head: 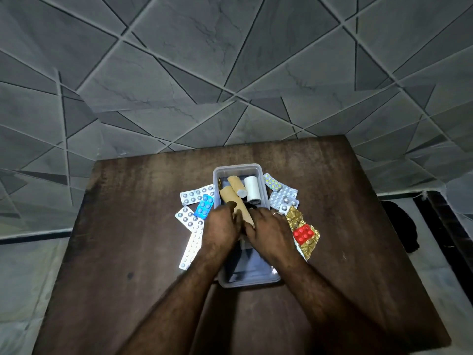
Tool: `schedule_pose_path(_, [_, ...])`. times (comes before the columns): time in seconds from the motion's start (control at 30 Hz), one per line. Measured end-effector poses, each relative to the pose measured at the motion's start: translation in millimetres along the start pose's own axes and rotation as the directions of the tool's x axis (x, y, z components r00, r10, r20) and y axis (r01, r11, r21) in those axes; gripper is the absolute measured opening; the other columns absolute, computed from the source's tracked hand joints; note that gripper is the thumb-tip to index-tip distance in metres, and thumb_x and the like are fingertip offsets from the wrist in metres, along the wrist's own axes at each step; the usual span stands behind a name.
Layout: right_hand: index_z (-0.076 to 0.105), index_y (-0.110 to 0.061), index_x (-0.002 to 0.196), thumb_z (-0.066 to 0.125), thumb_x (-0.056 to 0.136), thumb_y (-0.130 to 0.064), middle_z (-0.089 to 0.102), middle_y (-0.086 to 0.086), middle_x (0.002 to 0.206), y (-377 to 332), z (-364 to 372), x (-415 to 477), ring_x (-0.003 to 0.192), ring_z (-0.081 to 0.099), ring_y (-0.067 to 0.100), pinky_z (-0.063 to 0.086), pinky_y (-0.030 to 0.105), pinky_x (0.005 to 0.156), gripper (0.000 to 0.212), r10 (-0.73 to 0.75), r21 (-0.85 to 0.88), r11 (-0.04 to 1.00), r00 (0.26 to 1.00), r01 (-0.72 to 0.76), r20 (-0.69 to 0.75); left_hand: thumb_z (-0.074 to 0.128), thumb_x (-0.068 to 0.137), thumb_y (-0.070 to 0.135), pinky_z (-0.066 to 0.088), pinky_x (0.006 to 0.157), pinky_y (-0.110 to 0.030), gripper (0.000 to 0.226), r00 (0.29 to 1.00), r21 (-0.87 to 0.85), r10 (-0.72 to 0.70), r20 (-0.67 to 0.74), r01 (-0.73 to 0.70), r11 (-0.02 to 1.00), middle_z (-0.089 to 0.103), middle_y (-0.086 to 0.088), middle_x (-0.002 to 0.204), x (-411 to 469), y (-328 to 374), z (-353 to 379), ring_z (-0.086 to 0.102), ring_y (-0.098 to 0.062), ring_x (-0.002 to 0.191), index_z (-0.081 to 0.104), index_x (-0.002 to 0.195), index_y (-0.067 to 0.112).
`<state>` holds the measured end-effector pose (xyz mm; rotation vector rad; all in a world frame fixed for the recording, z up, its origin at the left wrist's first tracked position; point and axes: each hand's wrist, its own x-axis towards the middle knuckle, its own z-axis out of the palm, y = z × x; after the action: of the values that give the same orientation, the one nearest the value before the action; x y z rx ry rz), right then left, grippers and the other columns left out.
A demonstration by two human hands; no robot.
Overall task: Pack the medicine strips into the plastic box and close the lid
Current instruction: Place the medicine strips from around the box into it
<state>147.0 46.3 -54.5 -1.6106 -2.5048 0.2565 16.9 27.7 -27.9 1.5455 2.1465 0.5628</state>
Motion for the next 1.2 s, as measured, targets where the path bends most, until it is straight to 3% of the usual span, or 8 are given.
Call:
schedule_pose_path(0.17, [0.065, -0.011, 0.115, 0.055, 0.088, -0.03, 0.069, 0.011, 0.105, 20.0, -5.6, -15.3, 0.094, 0.064, 0.031, 0.053, 0.039, 0.08, 0.035, 0.168, 0.365, 0.924, 0.978, -0.111, -0.127, 0.059, 0.09, 0.029, 0.044, 0.08, -0.027, 0.031, 0.982, -0.139, -0.041, -0.186, 0.015, 0.99, 0.07, -0.005, 0.11, -14.0, -25.3, -14.5, 0.066, -0.024, 0.095, 0.065, 0.116, 0.013])
schedule_pose_path(0.27, [0.066, -0.01, 0.109, 0.051, 0.086, -0.032, 0.068, 0.011, 0.103, 38.0, -1.6, -27.8, 0.095, 0.064, 0.032, 0.051, 0.038, 0.081, 0.035, 0.334, 0.433, 0.867, 0.933, -0.248, -0.133, 0.061, 0.088, 0.028, 0.046, 0.081, -0.029, 0.029, 0.955, -0.185, -0.176, -0.239, 0.133, 0.974, 0.07, -0.004, 0.107, -21.0, -53.6, -20.2, 0.067, -0.024, 0.093, 0.067, 0.112, 0.013])
schedule_pose_path(0.5, [0.057, -0.013, 0.114, 0.059, 0.08, -0.039, 0.062, 0.014, 0.115, 67.2, 16.9, -63.2, 0.104, 0.06, 0.038, 0.05, 0.045, 0.086, 0.043, 0.49, 0.205, 0.837, 0.862, -0.507, 0.131, 0.067, 0.083, 0.039, 0.045, 0.075, -0.03, 0.039, 0.94, 0.013, -0.338, 0.043, 0.337, 0.941, 0.071, -0.012, 0.106, -46.6, -100.3, -11.7, 0.065, -0.029, 0.096, 0.066, 0.11, 0.01])
schedule_pose_path(0.77, [0.054, -0.015, 0.122, 0.065, 0.079, -0.047, 0.059, 0.016, 0.121, 59.5, 19.1, -66.8, 0.109, 0.058, 0.038, 0.05, 0.044, 0.09, 0.055, 0.573, 0.233, 0.768, 0.802, -0.597, 0.17, 0.061, 0.072, 0.071, 0.057, 0.073, -0.034, 0.057, 0.851, -0.206, -0.492, 0.185, 0.523, 0.827, 0.069, 0.0, 0.098, -57.0, -90.9, -11.6, 0.066, -0.014, 0.079, 0.065, 0.1, 0.022])
schedule_pose_path(0.9, [0.055, -0.014, 0.12, 0.068, 0.075, -0.048, 0.06, 0.015, 0.121, 58.2, 17.2, -66.4, 0.111, 0.058, 0.036, 0.05, 0.043, 0.091, 0.057, 0.594, 0.27, 0.734, 0.782, -0.623, 0.19, 0.076, 0.069, 0.057, 0.056, 0.069, -0.032, 0.062, 0.807, -0.39, -0.408, 0.428, 0.572, 0.721, 0.061, -0.002, 0.116, -62.3, -94.3, -21.3, 0.066, -0.017, 0.091, 0.055, 0.12, 0.028])
schedule_pose_path(1.0, [0.055, -0.015, 0.118, 0.072, 0.071, -0.045, 0.062, 0.013, 0.119, 57.5, 15.8, -64.3, 0.111, 0.058, 0.035, 0.049, 0.042, 0.091, 0.059, 0.616, 0.299, 0.696, 0.757, -0.653, 0.218, 0.088, 0.063, 0.02, 0.056, 0.073, -0.031, 0.085, 0.784, -0.471, -0.232, 0.575, 0.55, 0.689, 0.05, -0.003, 0.126, -67.8, -99.4, -29.3, 0.062, -0.017, 0.101, 0.045, 0.135, 0.029])
schedule_pose_path(1.1, [0.055, -0.017, 0.111, 0.079, 0.066, -0.042, 0.067, 0.009, 0.11, 60.1, 15.7, -61.1, 0.103, 0.062, 0.032, 0.05, 0.039, 0.086, 0.056, 0.639, 0.357, 0.636, 0.726, -0.684, 0.252, 0.091, 0.051, 0.014, 0.055, 0.09, -0.034, 0.102, 0.787, -0.355, -0.128, 0.603, 0.409, 0.841, 0.05, 0.005, 0.125, -66.4, -102.4, -30.9, 0.062, -0.017, 0.106, 0.04, 0.138, 0.03])
schedule_pose_path(1.2, [0.057, -0.013, 0.106, 0.085, 0.064, -0.033, 0.067, 0.006, 0.102, 63.8, 16.1, -58.1, 0.092, 0.062, 0.026, 0.046, 0.033, 0.079, 0.055, 0.663, 0.455, 0.526, 0.682, -0.718, 0.309, 0.09, 0.05, 0.026, 0.055, 0.091, -0.035, 0.085, 0.827, -0.185, -0.091, 0.555, 0.229, 0.956, 0.057, 0.008, 0.121, -63.7, -102.1, -26.9, 0.063, -0.013, 0.101, 0.049, 0.125, 0.035])
